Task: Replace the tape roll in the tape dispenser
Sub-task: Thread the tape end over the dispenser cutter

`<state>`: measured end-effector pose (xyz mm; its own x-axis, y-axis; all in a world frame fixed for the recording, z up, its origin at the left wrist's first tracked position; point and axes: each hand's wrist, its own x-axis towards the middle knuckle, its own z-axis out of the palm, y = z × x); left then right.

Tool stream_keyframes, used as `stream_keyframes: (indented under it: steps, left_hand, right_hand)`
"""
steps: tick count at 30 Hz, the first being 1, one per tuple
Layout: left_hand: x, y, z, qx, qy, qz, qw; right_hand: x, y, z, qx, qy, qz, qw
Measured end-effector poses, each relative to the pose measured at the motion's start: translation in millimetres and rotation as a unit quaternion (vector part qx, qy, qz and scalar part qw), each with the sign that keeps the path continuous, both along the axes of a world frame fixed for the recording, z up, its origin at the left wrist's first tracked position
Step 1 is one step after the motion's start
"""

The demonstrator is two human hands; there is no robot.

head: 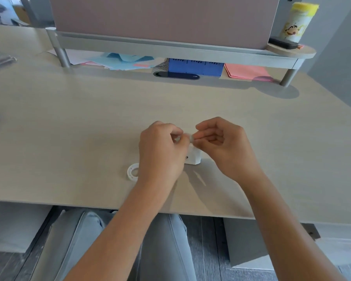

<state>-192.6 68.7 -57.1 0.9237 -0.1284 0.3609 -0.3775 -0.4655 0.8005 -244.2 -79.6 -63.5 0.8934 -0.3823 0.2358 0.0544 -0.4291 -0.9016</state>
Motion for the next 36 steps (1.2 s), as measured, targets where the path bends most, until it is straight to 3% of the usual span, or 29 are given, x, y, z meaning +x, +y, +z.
stream_keyframes:
  steps: [10, 24, 29, 36]
  left_hand:
    - [-9.6, -18.0, 14.4, 0.168, -0.05, 0.056, 0.983]
    - [-13.1, -27.7, 26.2, 0.225, -0.042, 0.079, 0.97]
    - [-4.9, -16.2, 34.1, 0.202, 0.0, 0.044, 0.978]
    - [20.5, 12.5, 44.6, 0.075, 0.101, -0.028, 0.992]
  right_hand:
    - [-0.4, -6.1, -9.7, 0.037, -0.031, 0.035, 0.998]
    - [-2.2, -4.3, -7.3, 0.016, -0.027, 0.034, 0.999]
    - [1.3, 3.1, -3.8, -0.034, -0.014, 0.019, 0.999]
    - [7.5, 21.0, 8.9, -0.177, 0.046, -0.022, 0.983]
